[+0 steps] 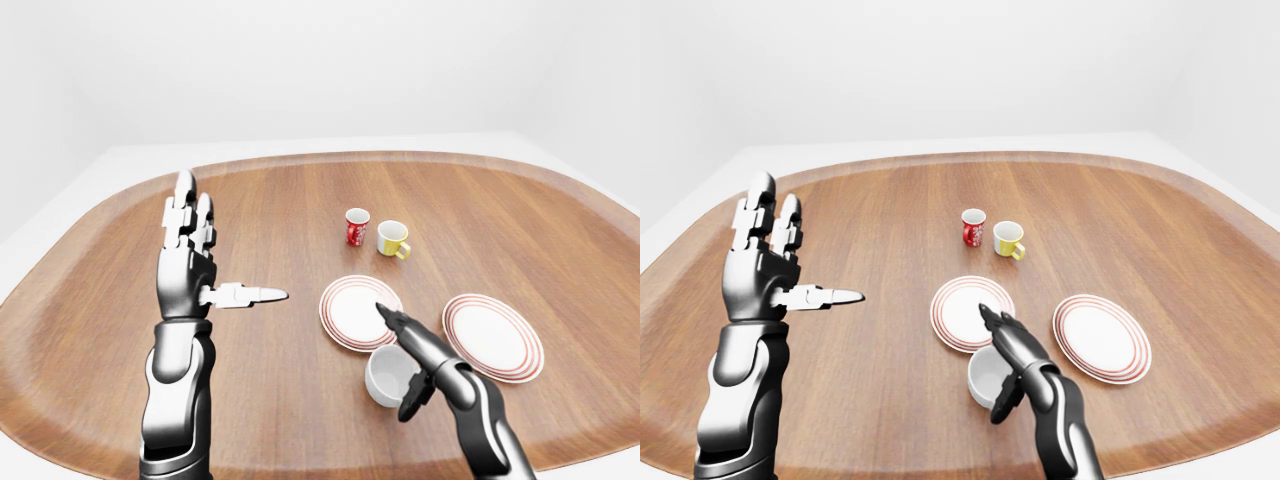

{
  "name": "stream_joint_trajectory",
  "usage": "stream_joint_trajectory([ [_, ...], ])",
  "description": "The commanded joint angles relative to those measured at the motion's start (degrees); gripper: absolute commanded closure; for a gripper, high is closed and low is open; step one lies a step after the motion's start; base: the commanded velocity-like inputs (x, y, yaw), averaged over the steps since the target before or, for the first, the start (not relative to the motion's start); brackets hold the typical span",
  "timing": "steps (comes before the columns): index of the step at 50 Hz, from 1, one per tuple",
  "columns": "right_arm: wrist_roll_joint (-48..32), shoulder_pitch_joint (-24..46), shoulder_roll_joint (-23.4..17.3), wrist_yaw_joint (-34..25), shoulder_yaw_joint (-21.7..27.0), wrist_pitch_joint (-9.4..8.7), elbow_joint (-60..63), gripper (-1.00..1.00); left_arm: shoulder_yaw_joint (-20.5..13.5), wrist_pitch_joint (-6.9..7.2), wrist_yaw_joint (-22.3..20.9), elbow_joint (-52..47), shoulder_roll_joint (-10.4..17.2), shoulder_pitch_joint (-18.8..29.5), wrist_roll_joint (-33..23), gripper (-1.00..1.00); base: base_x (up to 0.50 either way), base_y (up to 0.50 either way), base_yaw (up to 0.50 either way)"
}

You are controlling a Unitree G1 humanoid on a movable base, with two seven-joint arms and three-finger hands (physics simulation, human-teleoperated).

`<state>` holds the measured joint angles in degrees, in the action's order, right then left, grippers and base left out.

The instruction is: Put the white mug on the left plate.

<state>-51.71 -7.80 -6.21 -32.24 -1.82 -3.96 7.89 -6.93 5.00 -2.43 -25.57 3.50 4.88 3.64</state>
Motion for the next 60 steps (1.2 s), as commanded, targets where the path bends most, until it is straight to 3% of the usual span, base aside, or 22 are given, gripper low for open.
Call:
stream_joint_trajectory([
  [1, 0.1, 1.2, -0.3, -0.1, 0.1, 0.38, -2.1, -1.00, -0.1, 0.00, 0.0, 0.0, 0.0, 0.1, 0.0, -1.00, 0.00, 0.00, 0.00],
  [60, -1.2, 6.4, -1.2, -0.6, -0.4, 2.61, -10.6, -1.00, 0.0, 0.00, 0.1, -0.3, 0.0, 0.1, 0.2, -0.99, 0.00, 0.00, 0.00],
])
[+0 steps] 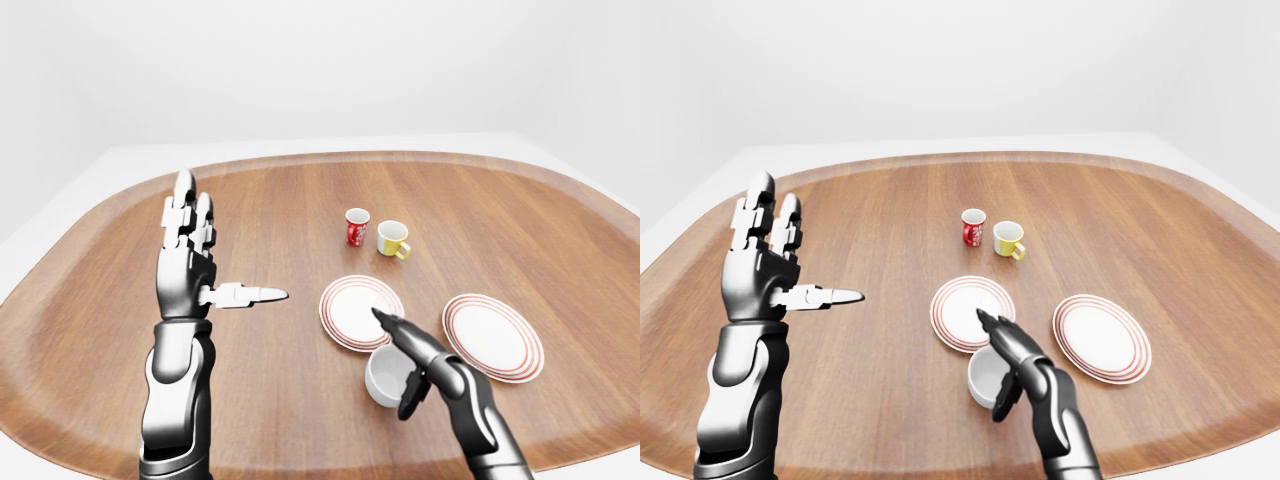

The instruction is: Put the white mug on the left plate.

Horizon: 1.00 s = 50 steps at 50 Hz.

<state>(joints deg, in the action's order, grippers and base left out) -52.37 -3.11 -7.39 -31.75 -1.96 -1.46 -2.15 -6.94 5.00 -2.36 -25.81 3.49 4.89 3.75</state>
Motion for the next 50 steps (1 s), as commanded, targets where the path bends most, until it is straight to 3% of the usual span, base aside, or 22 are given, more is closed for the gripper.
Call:
stream_joint_trajectory([
  [1, -0.6, 2.0, 0.1, -1.4, -0.3, -0.06, -0.3, -1.00, 0.1, 0.00, 0.0, 0.1, 0.0, 0.0, 0.0, -0.99, 0.00, 0.00, 0.00],
  [6, -0.3, 1.9, 0.4, -1.9, -0.6, -0.06, 0.3, -1.00, 0.0, 0.00, 0.0, 0.2, 0.0, 0.1, 0.1, -0.99, 0.00, 0.00, 0.00],
  [8, -0.2, 2.0, 0.3, -1.6, -0.4, 0.15, -0.1, -0.49, -0.1, 0.00, 0.0, 0.3, 0.0, 0.1, 0.1, -0.99, 0.00, 0.00, 0.00],
  [13, 0.3, 1.9, 0.4, -1.9, -0.4, 0.03, 0.3, 1.00, 0.0, 0.00, 0.0, 0.4, 0.0, 0.0, 0.1, -0.99, 0.00, 0.00, 0.00],
  [31, 1.4, 1.3, 0.4, -3.1, -0.1, -0.49, 2.1, 1.00, -0.1, 0.00, 0.0, 0.3, 0.0, -0.1, 0.1, -0.99, 0.00, 0.00, 0.00],
  [32, 1.7, 1.3, 0.5, -3.6, -0.1, -0.74, 2.7, 1.00, -0.1, 0.00, 0.0, 0.3, 0.0, -0.1, 0.1, -0.99, 0.00, 0.00, 0.00],
  [34, 4.0, 0.7, 1.7, -7.9, -0.2, -3.53, 8.4, 1.00, 0.0, 0.00, -0.1, 0.5, 0.0, -0.2, 0.1, -0.99, 0.00, 0.00, 0.00],
  [40, 4.7, 2.3, 2.5, -8.2, -1.4, -3.54, 21.2, 1.00, 0.0, 0.00, -0.1, 0.4, -0.1, -0.4, 0.0, -0.99, 0.00, 0.00, 0.00],
  [45, 4.7, 7.2, 2.9, -8.2, -2.0, -3.54, 28.4, 1.00, 0.2, 0.00, -0.2, 0.2, -0.2, -0.5, -0.1, -0.99, 0.00, 0.00, 0.00],
  [50, 4.1, 16.9, 1.1, -8.2, -0.2, -3.54, 24.1, 1.00, 0.2, 0.00, -0.1, 0.2, -0.2, -0.4, -0.1, -0.99, 0.00, 0.00, 0.00],
])
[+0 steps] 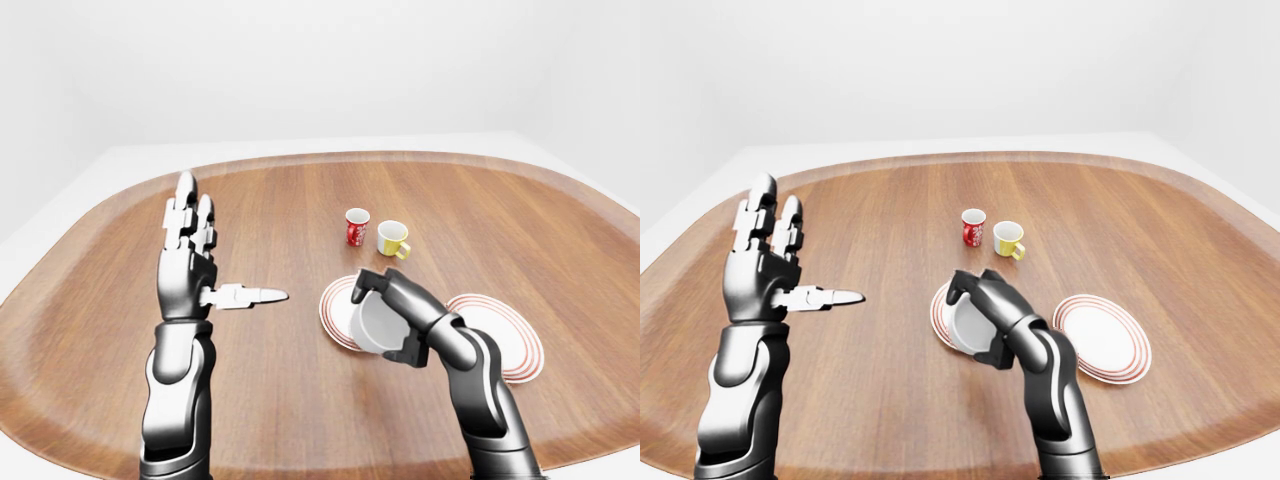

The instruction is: Put the white mug on the left plate.

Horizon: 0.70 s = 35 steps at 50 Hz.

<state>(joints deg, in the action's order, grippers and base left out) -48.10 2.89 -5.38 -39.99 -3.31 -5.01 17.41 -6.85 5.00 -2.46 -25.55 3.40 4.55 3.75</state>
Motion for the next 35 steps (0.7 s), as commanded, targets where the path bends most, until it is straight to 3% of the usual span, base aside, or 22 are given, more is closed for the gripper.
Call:
stream_joint_trajectory([
  [1, 0.2, 14.7, -1.5, 0.0, 1.9, 0.01, 0.8, 1.00, 0.2, 0.00, 0.0, 0.0, -0.1, -0.2, -0.1, -0.99, 0.00, 0.00, 0.00],
  [9, 1.2, 33.3, -4.7, 0.0, 2.8, 0.01, -26.1, 1.00, 0.2, 0.00, 0.0, -0.6, -0.1, 0.1, 0.0, -0.99, 0.00, 0.00, 0.00],
  [15, 2.1, 42.5, -4.8, 0.0, 2.5, 0.01, -44.3, 1.00, 0.0, 0.00, 0.1, -0.7, 0.0, 0.3, 0.2, -0.99, 0.00, 0.00, 0.00],
  [18, 2.4, 45.6, -4.6, 2.5, 1.9, 3.99, -54.4, 1.00, -0.1, 0.00, 0.1, -0.9, 0.0, 0.3, 0.3, -0.99, 0.00, 0.00, 0.00],
  [19, 2.8, 46.3, -4.4, 3.8, 1.6, 6.09, -57.9, 1.00, -0.1, 0.00, 0.1, -0.9, 0.1, 0.3, 0.4, -0.99, 0.00, 0.00, 0.00],
  [23, 4.9, 49.0, -3.6, 4.6, 1.4, 9.86, -70.7, 1.00, -0.1, 0.00, 0.1, -0.9, 0.1, 0.3, 0.4, -0.99, 0.00, 0.00, 0.00],
  [29, 5.2, 54.4, -5.1, 0.0, -0.2, 10.01, -85.5, 1.00, -0.1, 0.00, 0.1, -0.7, 0.1, 0.4, 0.5, -0.99, 0.00, 0.00, 0.00],
  [35, 3.4, 56.2, -5.5, 0.0, 0.4, 10.01, -88.6, 1.00, -0.3, 0.00, 0.2, -0.6, 0.2, 0.6, 0.7, -0.99, 0.00, 0.00, 0.00],
])
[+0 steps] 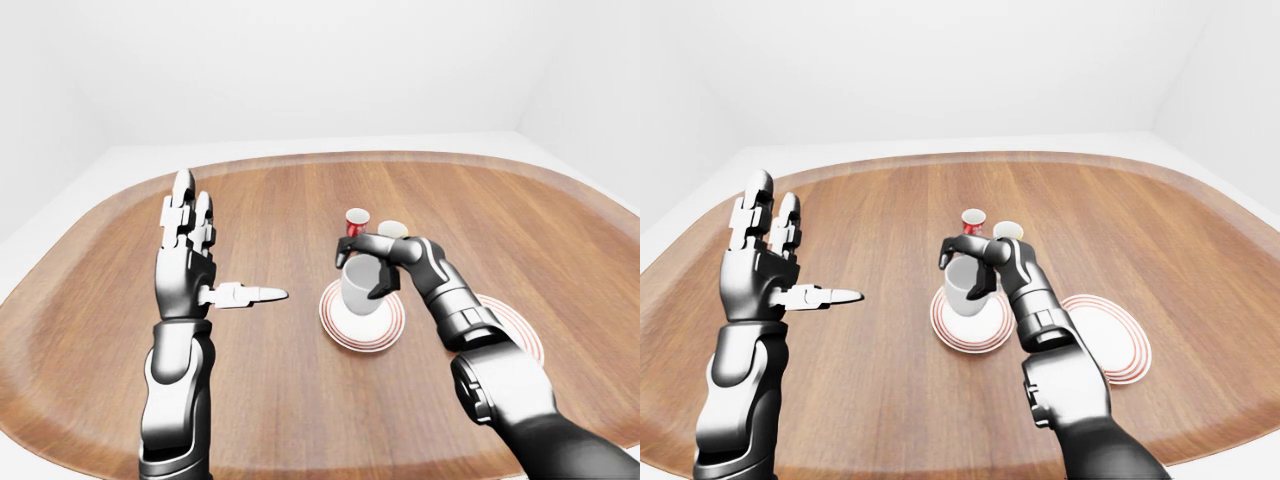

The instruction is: Put the white mug on the left plate.

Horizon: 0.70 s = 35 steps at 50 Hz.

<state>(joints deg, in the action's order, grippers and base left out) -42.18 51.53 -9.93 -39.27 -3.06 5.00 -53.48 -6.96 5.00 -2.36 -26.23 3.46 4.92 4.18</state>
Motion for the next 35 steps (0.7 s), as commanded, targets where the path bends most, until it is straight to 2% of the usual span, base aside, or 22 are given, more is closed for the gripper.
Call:
stream_joint_trajectory([
  [1, -2.3, 7.4, -0.7, -0.7, 0.3, 0.00, -17.5, 1.00, -0.3, 0.00, 0.1, 0.2, 0.1, 0.3, 0.3, -0.99, 0.00, 0.00, 0.00],
  [11, -4.4, 9.5, -1.3, 0.1, 0.8, 0.00, -21.0, 1.00, -0.3, 0.00, 0.0, 0.4, 0.2, 0.2, 0.4, -0.99, 0.00, 0.00, 0.00],
  [22, -4.4, 10.0, 0.4, 10.5, 2.0, 0.00, -22.7, 1.00, -0.2, 0.00, 0.0, 0.8, 0.0, -0.3, 0.3, -0.99, 0.00, 0.00, 0.00],
  [35, -4.8, 9.6, 2.8, 19.0, 2.1, 0.00, -23.4, 1.00, 0.1, 0.00, -0.1, 0.6, -0.1, -0.5, 0.1, -0.99, 0.00, 0.00, 0.00],
])
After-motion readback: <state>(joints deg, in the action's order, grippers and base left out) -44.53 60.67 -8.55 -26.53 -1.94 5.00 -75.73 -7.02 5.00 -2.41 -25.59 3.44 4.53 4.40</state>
